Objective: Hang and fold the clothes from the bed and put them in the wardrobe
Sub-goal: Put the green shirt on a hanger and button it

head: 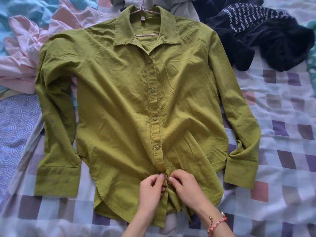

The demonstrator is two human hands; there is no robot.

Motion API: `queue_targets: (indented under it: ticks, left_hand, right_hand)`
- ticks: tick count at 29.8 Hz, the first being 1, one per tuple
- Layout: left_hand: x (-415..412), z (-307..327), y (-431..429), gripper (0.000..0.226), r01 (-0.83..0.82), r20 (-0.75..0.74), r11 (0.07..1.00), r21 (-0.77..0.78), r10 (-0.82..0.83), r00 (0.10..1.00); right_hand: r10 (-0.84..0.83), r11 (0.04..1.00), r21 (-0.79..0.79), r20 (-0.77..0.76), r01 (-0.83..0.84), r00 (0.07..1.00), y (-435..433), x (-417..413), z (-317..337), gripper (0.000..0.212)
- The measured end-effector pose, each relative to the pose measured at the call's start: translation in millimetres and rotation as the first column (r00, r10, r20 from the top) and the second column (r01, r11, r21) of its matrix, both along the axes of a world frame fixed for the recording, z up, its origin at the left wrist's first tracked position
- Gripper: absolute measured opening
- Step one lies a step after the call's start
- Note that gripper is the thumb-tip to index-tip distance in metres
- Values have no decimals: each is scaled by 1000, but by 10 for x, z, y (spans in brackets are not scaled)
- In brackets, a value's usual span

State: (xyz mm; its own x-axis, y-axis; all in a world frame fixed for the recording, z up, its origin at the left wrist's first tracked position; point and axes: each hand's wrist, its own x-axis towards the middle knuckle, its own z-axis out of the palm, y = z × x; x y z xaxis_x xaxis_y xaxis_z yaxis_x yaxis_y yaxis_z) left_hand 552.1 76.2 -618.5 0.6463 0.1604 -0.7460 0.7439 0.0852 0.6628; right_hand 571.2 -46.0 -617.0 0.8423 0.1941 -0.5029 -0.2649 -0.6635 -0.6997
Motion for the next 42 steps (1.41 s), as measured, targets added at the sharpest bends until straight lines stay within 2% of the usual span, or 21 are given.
queue_targets:
  ticks: [3,6,11,14,17,20,22,25,28,30,33,42]
  left_hand:
    - [40,27,80,29,53,-44,991,-120,-59,997]
    - [75,39,154,20,153,-39,981,-123,-159,987]
    - [105,47,214,19,241,-46,961,-138,-250,967]
    - [88,30,225,16,299,-9,950,-87,-300,954]
    - [31,-15,176,20,310,71,947,88,-316,946]
    - [-39,-101,118,23,280,186,917,283,-339,922]
    - [-82,-127,104,16,264,211,894,361,-354,911]
    - [-132,-172,114,12,218,219,908,358,-308,926]
    - [-132,-206,119,28,220,262,898,381,-333,906]
    - [-111,-185,92,27,231,299,875,425,-376,877]
    - [-81,-136,69,9,234,329,844,483,-422,845]
    - [1,-90,139,16,372,307,770,519,-573,760]
  right_hand:
    - [38,999,26,-26,-37,999,-11,14,10,21]
    - [89,994,59,-46,-86,995,-31,19,16,31]
    - [127,982,145,-49,-118,991,-102,55,34,16]
    - [179,975,143,-56,-169,982,-103,103,49,17]
    - [224,974,56,-90,-219,971,-28,82,70,24]
    - [78,997,1,-178,-79,981,82,2,120,29]
    - [-4,1000,-29,-110,1,994,155,-54,105,33]
    - [-125,991,-49,18,126,992,250,-126,28,46]
    - [-305,951,-55,-26,304,952,327,-175,-1,47]
    - [-390,920,-67,-53,387,919,341,-178,5,46]
    - [-429,902,-84,-72,423,900,349,-175,-6,45]
    - [-389,918,-93,-9,387,921,281,-202,-74,44]
